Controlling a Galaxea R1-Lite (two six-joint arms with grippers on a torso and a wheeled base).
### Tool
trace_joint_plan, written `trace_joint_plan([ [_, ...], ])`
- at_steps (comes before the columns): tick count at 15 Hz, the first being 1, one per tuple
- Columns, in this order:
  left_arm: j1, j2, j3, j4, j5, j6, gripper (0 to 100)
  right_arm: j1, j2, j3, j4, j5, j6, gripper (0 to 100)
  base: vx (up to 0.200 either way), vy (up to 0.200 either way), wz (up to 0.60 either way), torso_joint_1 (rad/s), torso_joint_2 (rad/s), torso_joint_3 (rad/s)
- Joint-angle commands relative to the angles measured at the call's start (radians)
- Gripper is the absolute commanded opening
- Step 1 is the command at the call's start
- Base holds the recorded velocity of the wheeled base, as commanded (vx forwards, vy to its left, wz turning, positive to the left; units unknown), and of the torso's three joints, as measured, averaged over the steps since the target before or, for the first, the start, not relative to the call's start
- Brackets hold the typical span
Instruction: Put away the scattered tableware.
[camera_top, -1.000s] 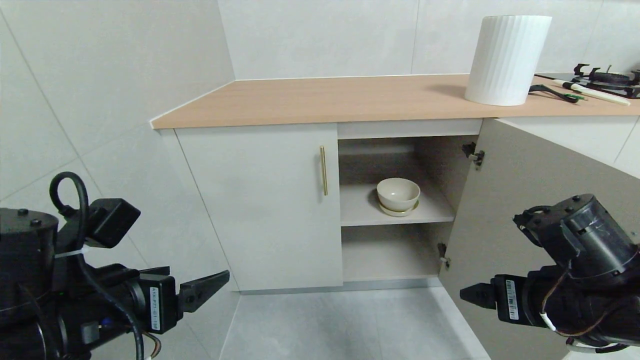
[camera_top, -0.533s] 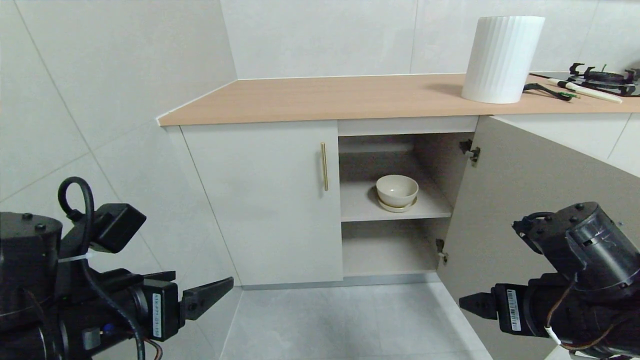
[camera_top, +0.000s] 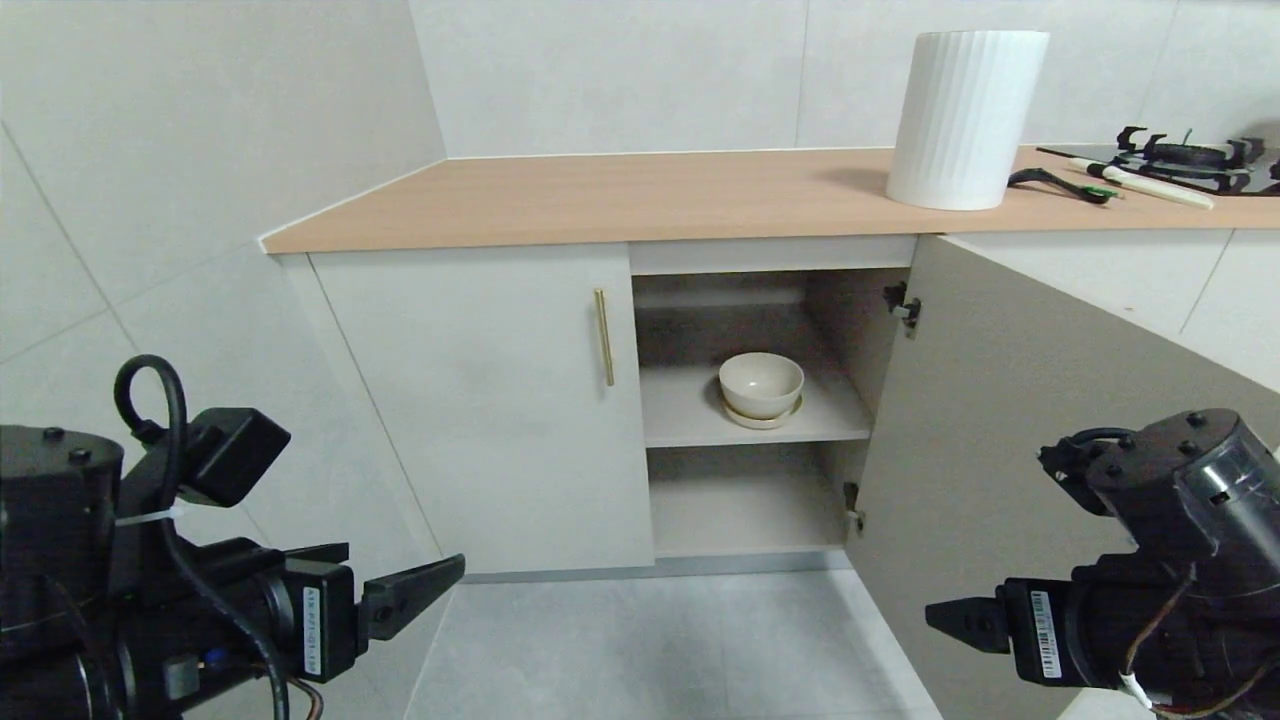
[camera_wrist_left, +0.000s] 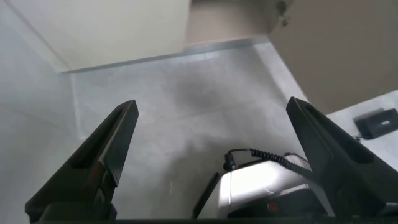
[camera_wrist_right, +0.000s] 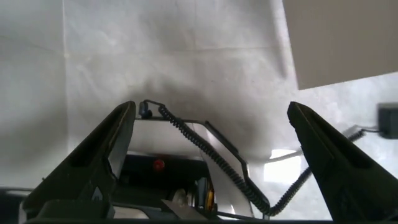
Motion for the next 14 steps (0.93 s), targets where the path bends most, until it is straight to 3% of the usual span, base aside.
trace_joint_plan([
  [1,0.001,0.003,0.000,0.000,0.001,0.000,100,0.004,-0.010,0.005,0.002,0.001,-0.006,100,0.000,-0.200,0.00,0.007,0.01,0.002],
  [4,-0.001,0.003,0.000,0.000,0.001,0.000,100,0.010,-0.050,0.022,0.034,0.018,-0.072,100,0.000,-0.200,0.00,-0.001,0.00,0.002],
  [10,0.001,0.003,0.000,0.000,-0.001,-0.002,100,-0.002,-0.037,-0.067,0.301,0.036,-0.077,100,0.000,-0.167,0.00,0.001,0.00,0.000],
  [12,0.001,0.002,0.000,-0.002,-0.001,-0.002,100,-0.065,-0.028,-0.099,0.373,0.034,-0.078,100,0.000,0.000,0.00,0.000,0.00,0.000],
  [14,0.001,0.002,0.000,-0.002,-0.001,-0.002,100,-0.280,-0.028,-0.124,0.395,0.025,-0.176,100,0.000,0.000,0.00,0.000,0.00,0.000],
])
